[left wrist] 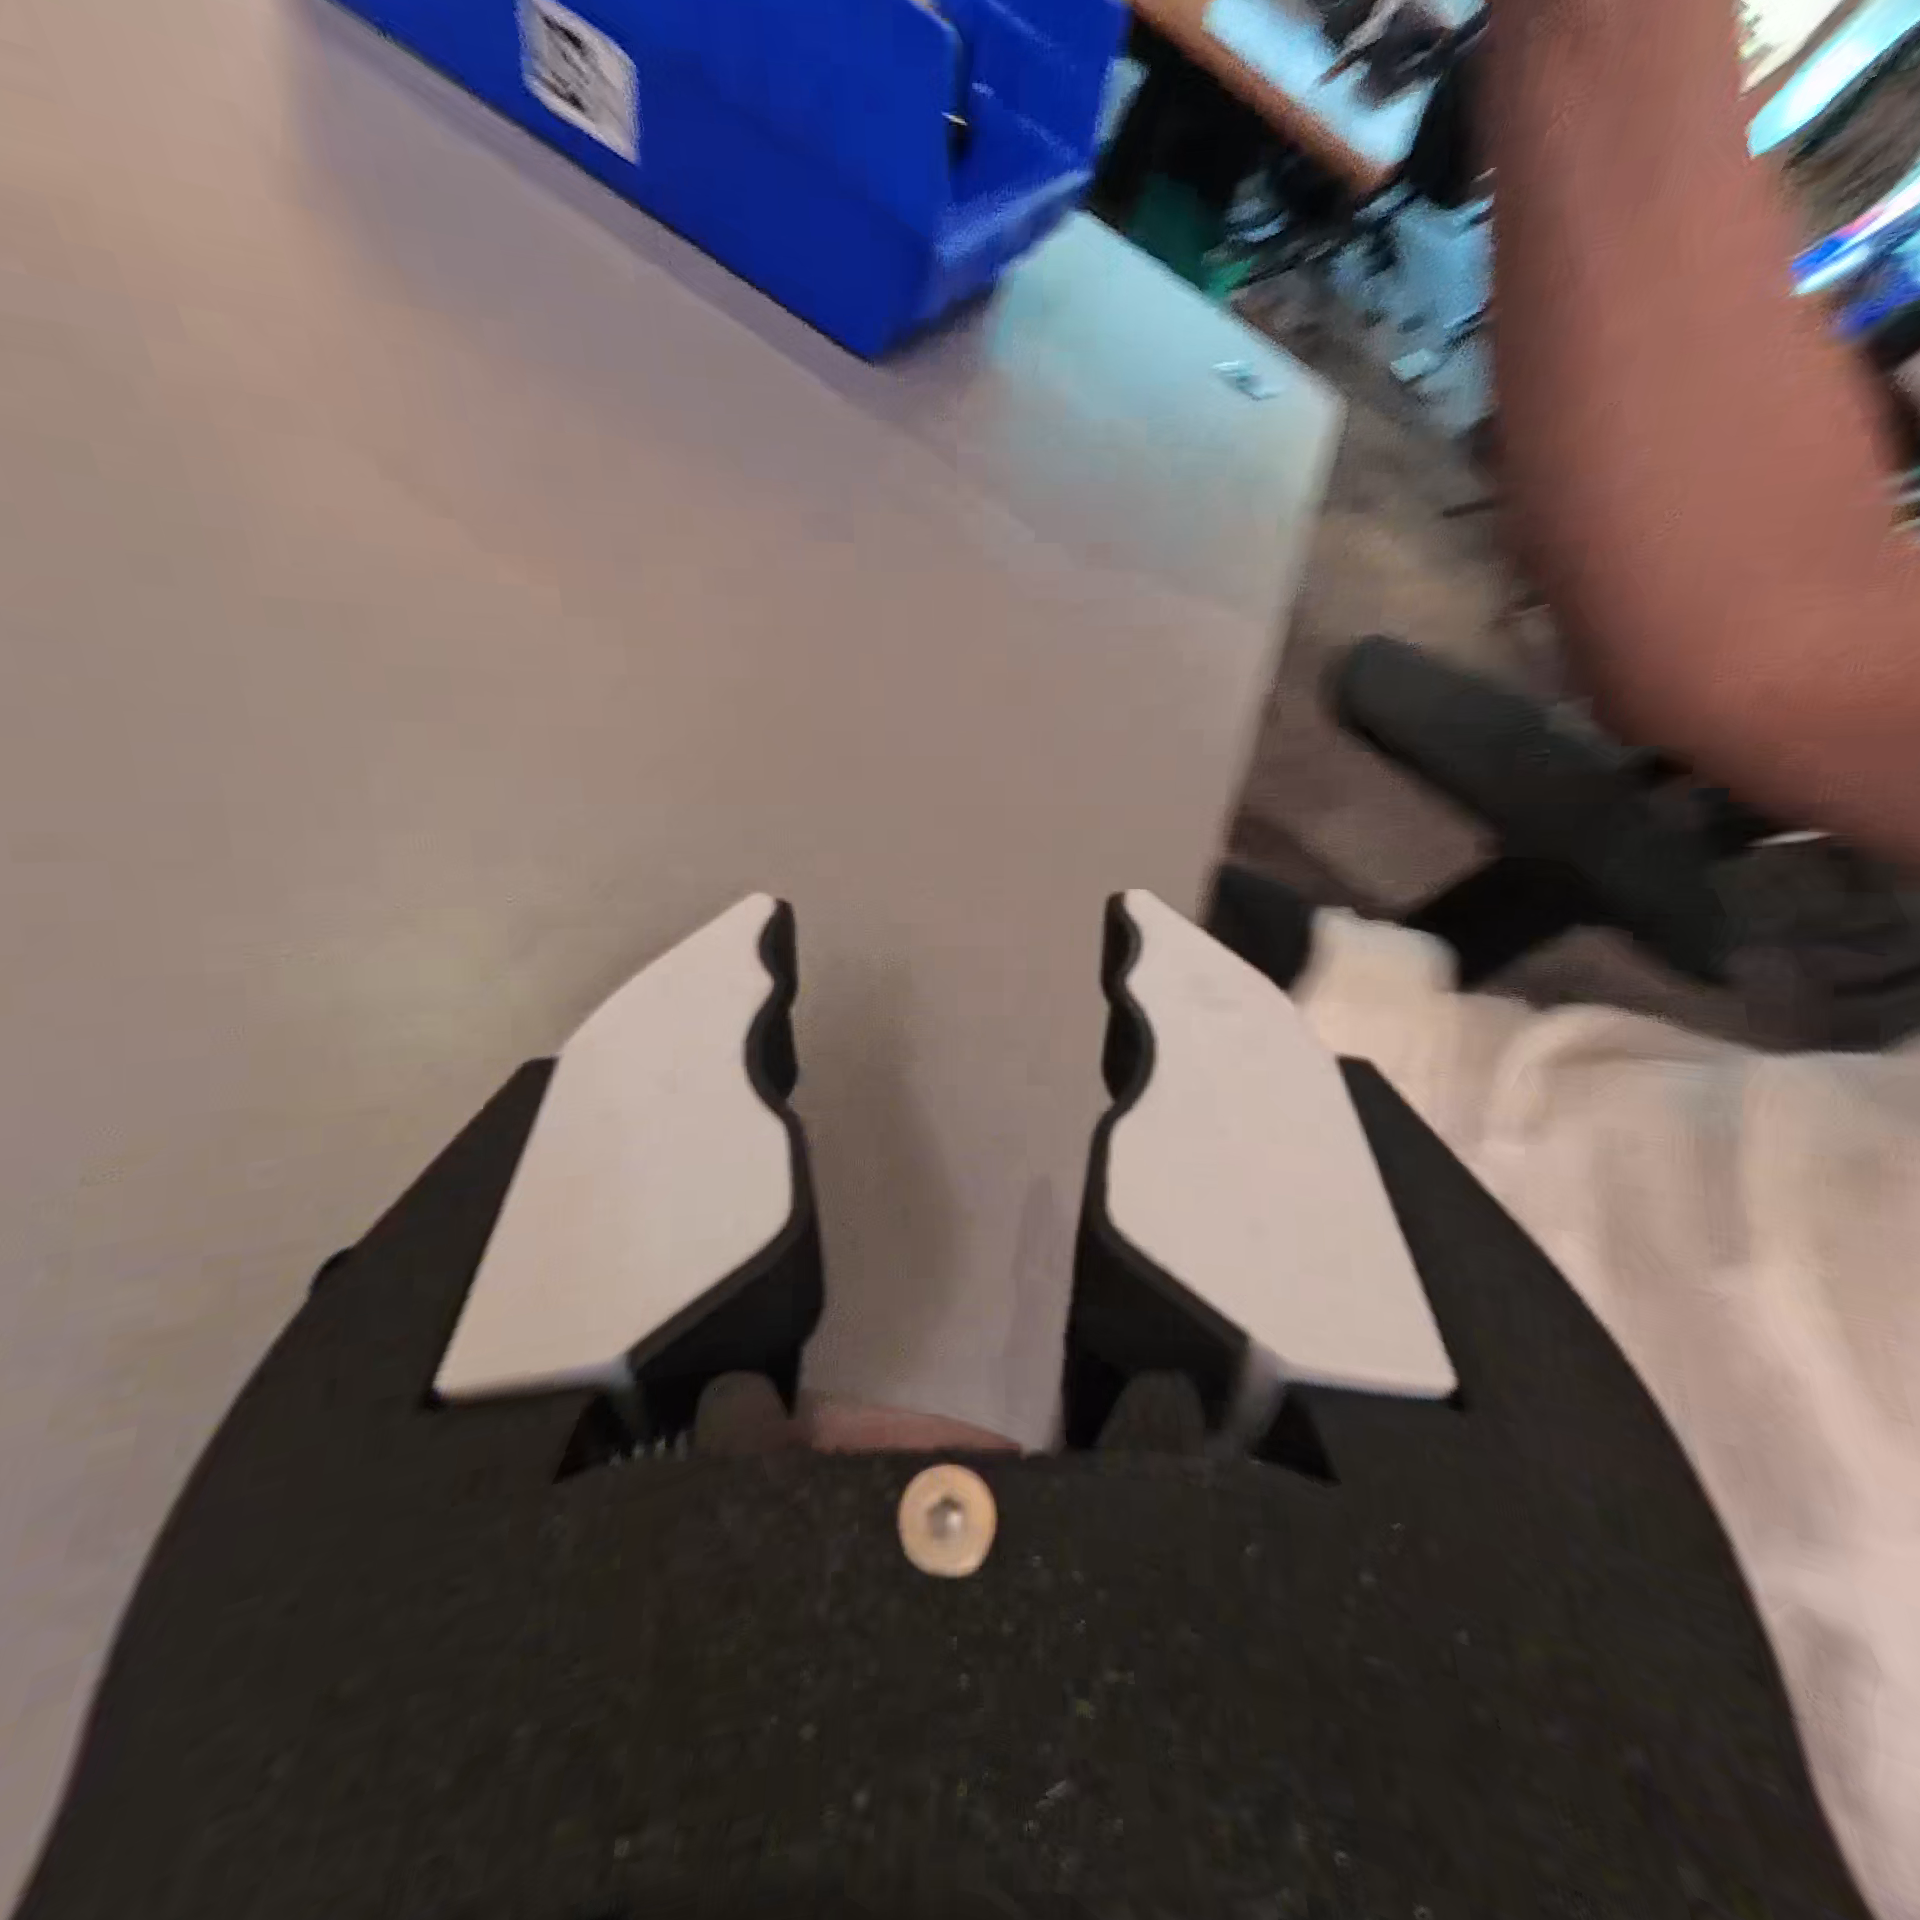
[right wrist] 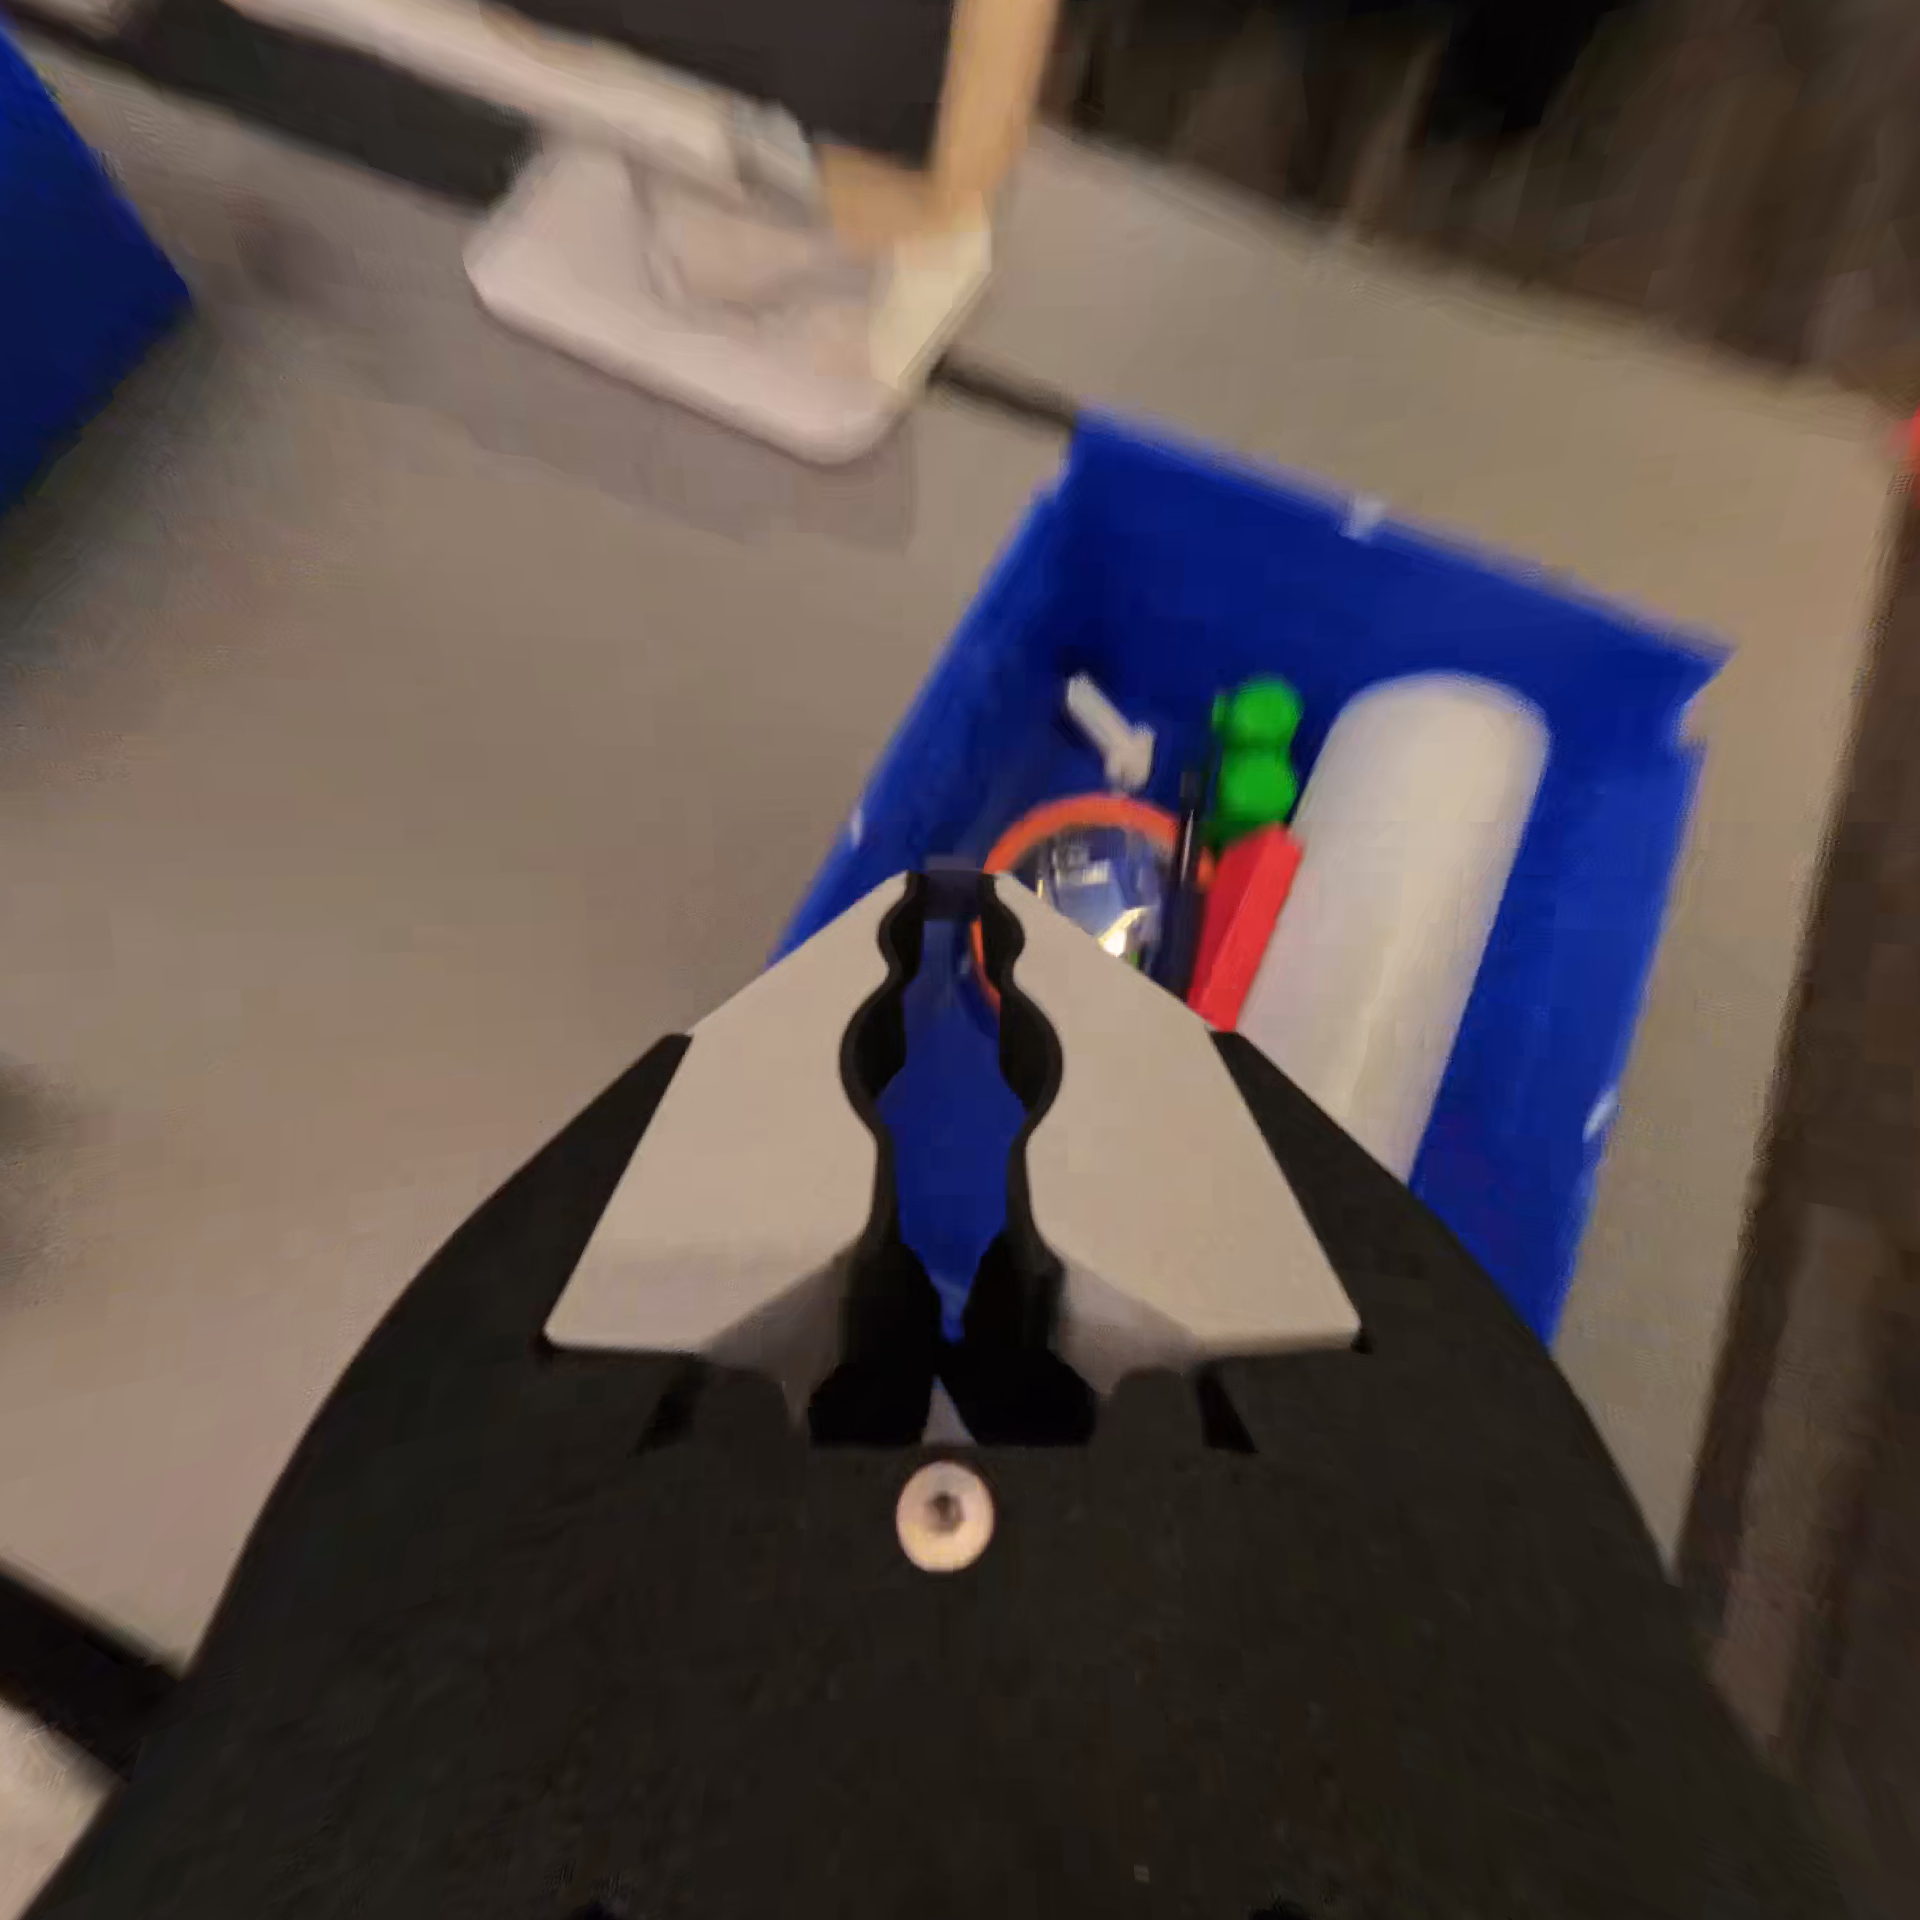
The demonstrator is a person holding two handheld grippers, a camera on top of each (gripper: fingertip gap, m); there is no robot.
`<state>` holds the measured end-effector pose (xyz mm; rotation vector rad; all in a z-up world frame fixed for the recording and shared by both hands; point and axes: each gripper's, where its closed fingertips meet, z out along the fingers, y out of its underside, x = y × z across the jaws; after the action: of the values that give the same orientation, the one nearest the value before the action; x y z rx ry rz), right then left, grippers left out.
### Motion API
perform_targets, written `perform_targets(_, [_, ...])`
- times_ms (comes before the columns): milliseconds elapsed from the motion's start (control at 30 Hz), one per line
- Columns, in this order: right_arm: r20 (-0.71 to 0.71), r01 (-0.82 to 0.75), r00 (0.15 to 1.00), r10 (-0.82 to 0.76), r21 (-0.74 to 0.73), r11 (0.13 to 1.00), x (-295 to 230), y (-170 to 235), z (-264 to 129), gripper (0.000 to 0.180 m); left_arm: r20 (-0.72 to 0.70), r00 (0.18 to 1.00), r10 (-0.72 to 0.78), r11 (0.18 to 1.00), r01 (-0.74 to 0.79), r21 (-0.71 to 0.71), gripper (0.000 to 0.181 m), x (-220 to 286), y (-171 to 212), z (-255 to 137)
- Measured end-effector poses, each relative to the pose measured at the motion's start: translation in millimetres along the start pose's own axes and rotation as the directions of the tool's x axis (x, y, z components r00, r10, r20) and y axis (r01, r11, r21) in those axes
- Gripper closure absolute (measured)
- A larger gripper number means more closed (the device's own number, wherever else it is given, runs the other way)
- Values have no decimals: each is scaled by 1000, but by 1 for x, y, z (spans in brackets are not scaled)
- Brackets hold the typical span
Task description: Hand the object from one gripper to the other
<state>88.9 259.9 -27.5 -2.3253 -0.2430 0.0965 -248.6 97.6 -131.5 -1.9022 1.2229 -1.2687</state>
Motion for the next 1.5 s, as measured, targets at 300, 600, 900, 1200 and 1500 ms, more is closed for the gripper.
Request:
perform_targets(300, [-20, 3, 1000, -18, -565, 825, 44, 84, 90, 169, -47, 997, -61, 997, 59, -42, 119, 32, 31, -3])
perform_targets(600, [-44, -12, 999, -11, -488, 873, 48, 80, 93, 153, -33, 995, -90, 996, 91, 14, 120, 25, 22, -12])
perform_targets(900, [430, -160, 902, 22, 288, 944, -140, 22, -35, 147, 197, 980, 5, 1000, -11, 27, 123, -27, -14, -87])
perform_targets(1200, [817, -268, 572, 73, 102, 958, -309, 115, -18, 147, 669, 721, -183, 948, 309, -73, 119, -212, -43, -197])
perform_targets(1500, [848, -243, 523, 86, 51, 969, -314, 138, -7, 147, 412, 653, -635, 736, 674, 65, 97, -292, -44, -171])
